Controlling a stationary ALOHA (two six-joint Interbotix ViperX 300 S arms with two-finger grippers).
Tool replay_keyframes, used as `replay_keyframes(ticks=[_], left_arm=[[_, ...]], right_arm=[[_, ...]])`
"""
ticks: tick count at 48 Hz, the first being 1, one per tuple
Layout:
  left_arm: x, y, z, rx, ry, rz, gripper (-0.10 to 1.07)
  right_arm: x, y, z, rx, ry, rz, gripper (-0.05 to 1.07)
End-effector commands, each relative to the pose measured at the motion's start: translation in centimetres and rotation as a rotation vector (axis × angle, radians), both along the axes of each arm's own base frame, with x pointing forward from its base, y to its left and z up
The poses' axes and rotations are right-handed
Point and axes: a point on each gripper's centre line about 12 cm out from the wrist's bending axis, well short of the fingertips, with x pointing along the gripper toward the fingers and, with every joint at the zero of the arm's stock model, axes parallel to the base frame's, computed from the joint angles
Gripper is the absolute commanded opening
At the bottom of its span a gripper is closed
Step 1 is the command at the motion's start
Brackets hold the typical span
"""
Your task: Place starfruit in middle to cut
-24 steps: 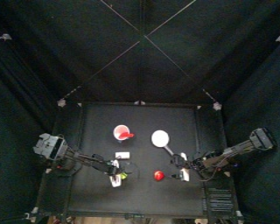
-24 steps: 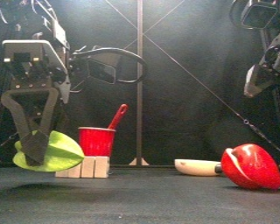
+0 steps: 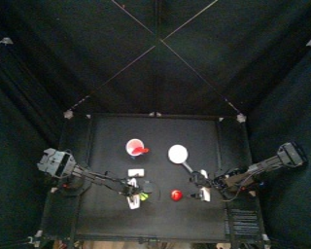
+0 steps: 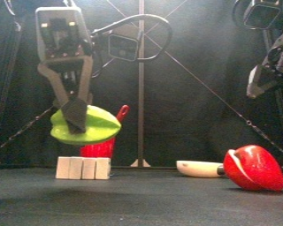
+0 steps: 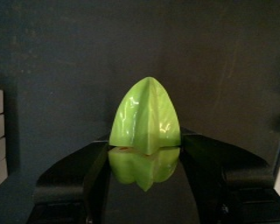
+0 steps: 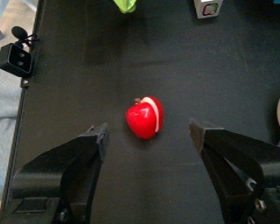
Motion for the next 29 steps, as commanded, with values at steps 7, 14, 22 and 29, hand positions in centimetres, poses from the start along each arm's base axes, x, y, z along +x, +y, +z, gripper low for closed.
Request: replay_keyframes(ticks=[7,14,22,29], left_arm=[[3.0,2.4,2.9,-0.101,-0.076,0.201,0.59],[4.5,5.2,2.3,-0.133,-0.113,0.338,0.58],[5.6,6.1,1.8,-0.222,-0.163,0.477,0.58],[6.9,6.1,2.2,-0.337,-0.299,0.559,0.58]], right_arm=[[0.2,0.1,0.6,0.009,-0.020,0.001,1.01],[0.3,0.1,0.6,0.012,-0.020,0.000,1.01],[0.2,0.1,0.6,0.013,-0.018,0.000,1.01],[0.2,0.1,0.6,0.019,-0.016,-0.004,1.01]])
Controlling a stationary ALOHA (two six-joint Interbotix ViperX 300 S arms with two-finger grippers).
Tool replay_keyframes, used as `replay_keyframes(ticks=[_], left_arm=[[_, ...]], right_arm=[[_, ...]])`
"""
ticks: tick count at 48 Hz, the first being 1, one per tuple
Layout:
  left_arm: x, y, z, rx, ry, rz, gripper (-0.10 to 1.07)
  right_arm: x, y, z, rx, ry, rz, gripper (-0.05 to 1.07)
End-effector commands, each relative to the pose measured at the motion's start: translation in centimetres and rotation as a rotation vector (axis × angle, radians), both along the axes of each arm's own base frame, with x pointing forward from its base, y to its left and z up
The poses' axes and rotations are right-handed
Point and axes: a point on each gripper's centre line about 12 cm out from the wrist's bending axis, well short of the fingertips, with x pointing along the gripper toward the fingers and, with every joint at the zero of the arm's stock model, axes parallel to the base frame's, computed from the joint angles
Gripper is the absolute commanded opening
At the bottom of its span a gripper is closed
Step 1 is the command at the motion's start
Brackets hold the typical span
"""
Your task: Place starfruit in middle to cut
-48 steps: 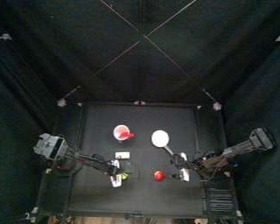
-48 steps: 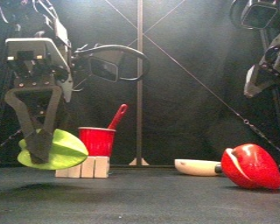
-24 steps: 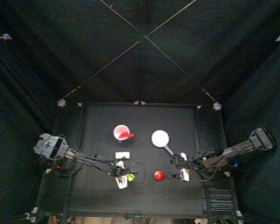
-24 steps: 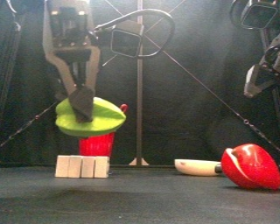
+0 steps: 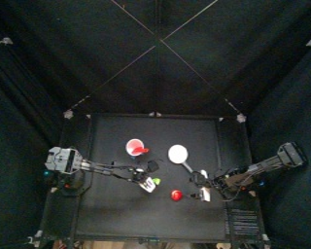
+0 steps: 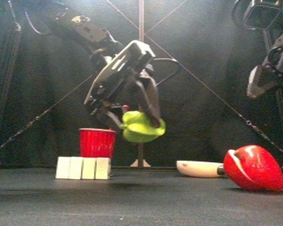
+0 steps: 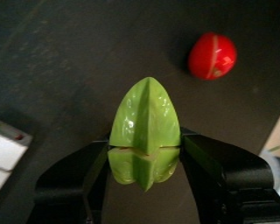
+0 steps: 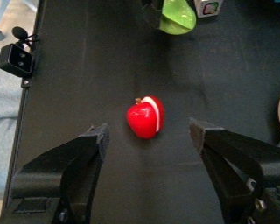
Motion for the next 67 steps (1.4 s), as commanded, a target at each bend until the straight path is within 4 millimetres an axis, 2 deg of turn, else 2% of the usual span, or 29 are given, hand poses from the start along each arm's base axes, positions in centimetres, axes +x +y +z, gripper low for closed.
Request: replay_keyframes(ticks=[1,6,21,27,35,43,56,67], left_arm=[[1.3,-0.1,1.3,-0.055,-0.144,0.051,0.58],[1.6,-0.1,0.7,-0.128,-0.236,0.115,0.58],[0.9,0.5,-1.8,-0.275,-0.332,0.294,0.54],[0.1,1.8,-1.7,-0.329,-0.463,0.430,0.50],[-1.2,3.1,-1.3,-0.274,-0.532,0.515,0.48],[-1.5,1.8,-0.9,-0.243,-0.541,0.581,0.48],[-1.8,0.9,-0.9,-0.154,-0.532,0.659,0.49],[-1.1,0.6,-1.9,-0.140,-0.512,0.655,0.49]], right_arm=[[0.2,0.1,0.6,0.014,-0.018,-0.001,1.01],[0.2,0.1,0.6,0.018,-0.017,-0.003,1.01],[0.2,0.1,0.5,0.018,-0.014,-0.003,1.01],[0.2,0.1,0.5,0.020,-0.015,-0.005,1.01],[0.2,0.1,0.4,0.018,-0.010,-0.005,1.01],[0.2,0.0,0.4,0.020,-0.011,-0.009,1.01],[0.2,0.0,0.3,0.018,-0.007,-0.010,1.01],[0.3,-0.1,0.4,0.017,-0.009,-0.011,1.01]])
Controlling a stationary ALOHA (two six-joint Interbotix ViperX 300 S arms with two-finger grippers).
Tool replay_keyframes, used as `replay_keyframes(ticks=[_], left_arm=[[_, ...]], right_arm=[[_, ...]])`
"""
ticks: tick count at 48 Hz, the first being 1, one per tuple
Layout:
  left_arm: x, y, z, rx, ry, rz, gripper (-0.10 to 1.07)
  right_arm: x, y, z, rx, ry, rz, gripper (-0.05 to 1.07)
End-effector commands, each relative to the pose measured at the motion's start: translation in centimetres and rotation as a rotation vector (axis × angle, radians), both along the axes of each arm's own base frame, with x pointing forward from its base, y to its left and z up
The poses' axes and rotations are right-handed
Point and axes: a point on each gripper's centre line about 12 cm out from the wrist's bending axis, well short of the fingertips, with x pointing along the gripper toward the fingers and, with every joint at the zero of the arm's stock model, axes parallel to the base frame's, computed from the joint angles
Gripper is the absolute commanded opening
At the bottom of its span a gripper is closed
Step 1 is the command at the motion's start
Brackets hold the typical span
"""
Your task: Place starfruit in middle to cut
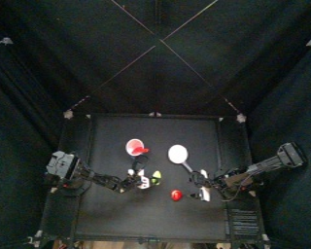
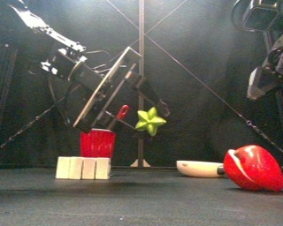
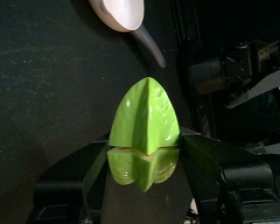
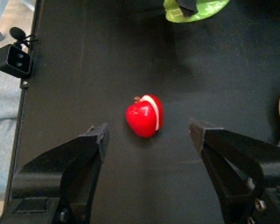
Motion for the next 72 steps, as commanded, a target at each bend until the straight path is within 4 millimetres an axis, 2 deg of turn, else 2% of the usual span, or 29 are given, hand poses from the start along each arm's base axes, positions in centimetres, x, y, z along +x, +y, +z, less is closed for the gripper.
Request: replay_keyframes(ticks=[1,7,23,30,52,72], left_arm=[[1.0,-0.2,0.8,-0.001,-0.031,0.002,0.49],[1.2,-0.2,0.0,0.000,-0.015,0.003,0.55],[0.8,-0.2,-1.4,-0.044,0.025,0.055,0.84],[0.8,-0.2,-1.5,-0.048,0.028,0.057,0.91],[0.7,-0.4,-1.3,-0.050,0.024,0.053,0.94],[0.3,-0.4,0.5,-0.054,-0.012,0.045,0.94]], right_arm=[[0.2,0.1,0.5,0.007,-0.016,0.002,1.01],[0.2,0.1,0.5,0.004,-0.017,0.003,1.01],[0.2,0.1,0.4,0.005,-0.015,0.003,1.01],[0.2,0.1,0.5,0.006,-0.016,0.003,1.01],[0.2,0.0,0.5,0.008,-0.017,0.001,1.01],[0.2,0.1,0.4,0.006,-0.014,0.002,1.01]])
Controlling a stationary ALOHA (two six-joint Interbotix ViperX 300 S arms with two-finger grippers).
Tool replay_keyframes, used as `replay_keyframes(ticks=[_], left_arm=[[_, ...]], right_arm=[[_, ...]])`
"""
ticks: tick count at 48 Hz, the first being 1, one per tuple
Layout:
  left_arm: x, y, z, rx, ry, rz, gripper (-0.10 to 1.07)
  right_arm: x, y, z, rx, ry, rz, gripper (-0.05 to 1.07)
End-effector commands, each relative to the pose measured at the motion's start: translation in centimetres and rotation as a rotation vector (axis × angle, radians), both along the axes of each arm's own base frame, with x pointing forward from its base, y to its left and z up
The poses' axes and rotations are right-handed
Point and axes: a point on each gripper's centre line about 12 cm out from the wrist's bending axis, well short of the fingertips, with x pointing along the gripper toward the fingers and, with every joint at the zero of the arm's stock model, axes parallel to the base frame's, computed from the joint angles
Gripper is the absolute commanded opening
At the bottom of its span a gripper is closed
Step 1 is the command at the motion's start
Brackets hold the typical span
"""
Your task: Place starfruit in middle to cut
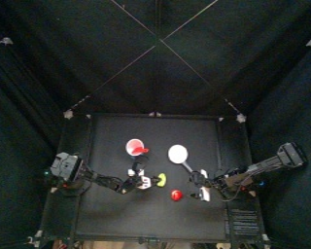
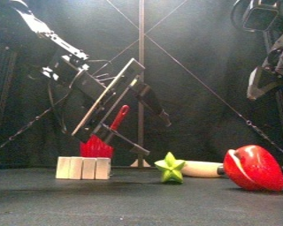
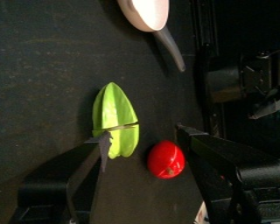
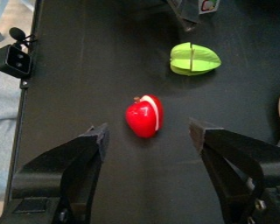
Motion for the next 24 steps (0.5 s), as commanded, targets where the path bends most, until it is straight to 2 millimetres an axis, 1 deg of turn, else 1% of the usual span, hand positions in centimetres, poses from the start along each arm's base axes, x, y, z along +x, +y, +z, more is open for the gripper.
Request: replay_keyframes(ticks=[1,15,21,24], left_arm=[[0.2,-0.2,1.5,-0.001,-0.039,-0.005,0.94],[-0.1,-0.1,1.3,0.001,-0.029,-0.008,0.94],[0.1,-0.3,2.1,0.019,-0.049,-0.040,0.94],[0.2,-0.5,2.9,0.050,-0.072,-0.076,0.94]], right_arm=[[0.2,0.1,0.4,0.007,-0.016,0.004,1.01],[0.2,0.1,0.4,0.007,-0.016,0.004,1.01],[0.2,0.1,0.4,0.007,-0.016,0.004,1.01],[0.2,0.1,0.5,0.007,-0.017,0.004,1.01]])
